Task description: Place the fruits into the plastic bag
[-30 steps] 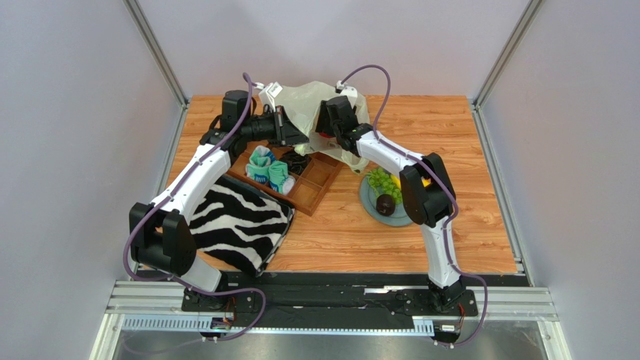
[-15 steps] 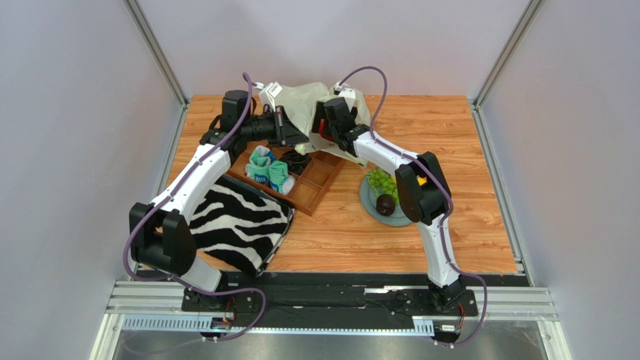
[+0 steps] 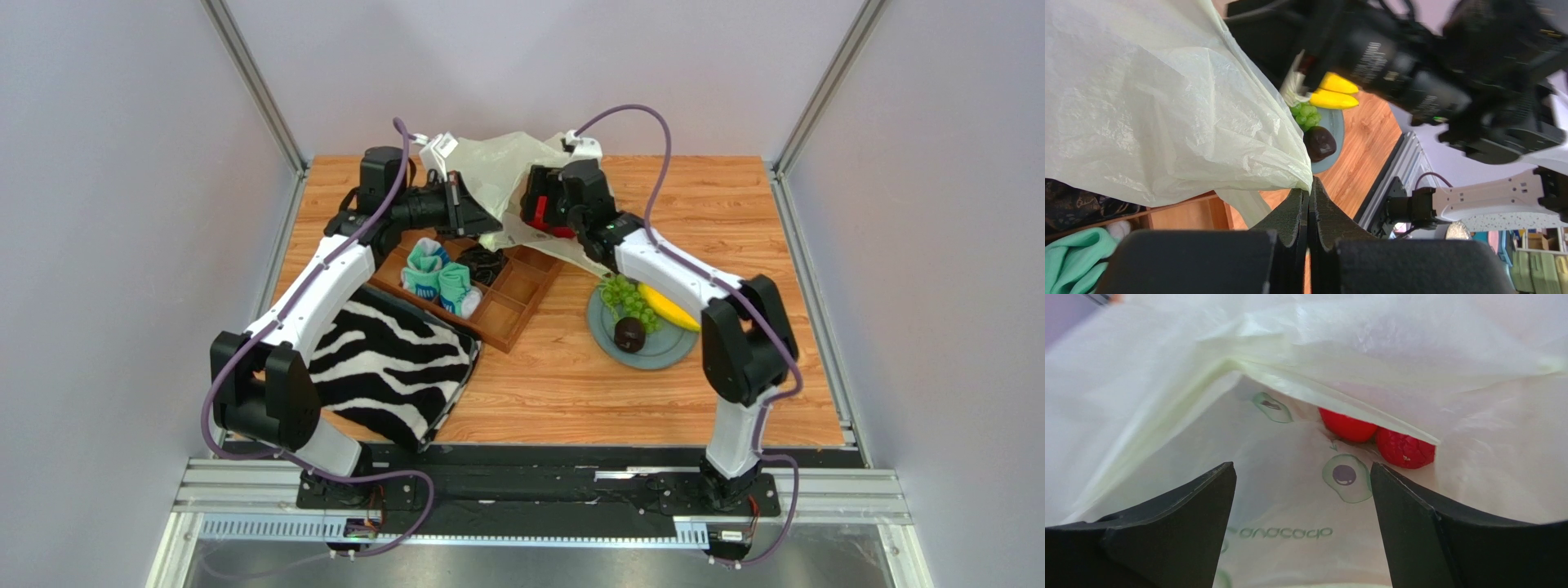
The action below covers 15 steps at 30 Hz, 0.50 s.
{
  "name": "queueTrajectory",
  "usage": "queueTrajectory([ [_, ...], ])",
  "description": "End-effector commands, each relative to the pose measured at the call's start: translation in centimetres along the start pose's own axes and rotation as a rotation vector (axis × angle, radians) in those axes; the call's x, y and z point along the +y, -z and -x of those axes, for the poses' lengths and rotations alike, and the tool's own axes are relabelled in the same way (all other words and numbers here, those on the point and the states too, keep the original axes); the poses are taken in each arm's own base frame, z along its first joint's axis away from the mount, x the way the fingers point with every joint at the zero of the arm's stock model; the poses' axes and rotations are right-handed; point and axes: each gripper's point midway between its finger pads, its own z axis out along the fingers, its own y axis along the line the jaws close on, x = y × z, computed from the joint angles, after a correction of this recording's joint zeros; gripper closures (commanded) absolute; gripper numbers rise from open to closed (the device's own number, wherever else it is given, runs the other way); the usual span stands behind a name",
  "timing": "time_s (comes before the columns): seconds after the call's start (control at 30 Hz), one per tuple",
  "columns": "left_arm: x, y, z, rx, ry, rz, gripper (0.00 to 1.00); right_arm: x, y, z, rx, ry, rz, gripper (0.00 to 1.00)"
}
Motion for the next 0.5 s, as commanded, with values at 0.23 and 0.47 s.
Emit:
queueTrajectory([
  [0.23, -1.3, 1.3, 2.3, -0.071, -0.057, -0.016, 1.0, 0.2, 11.0, 4.2, -0.088, 0.113, 0.083, 0.19],
  [0.47, -1.4, 1.3, 2.3, -0.07, -0.056, -0.017, 1.0, -4.1, 12.9, -0.9, 0.05, 0.261, -0.092, 0.29],
])
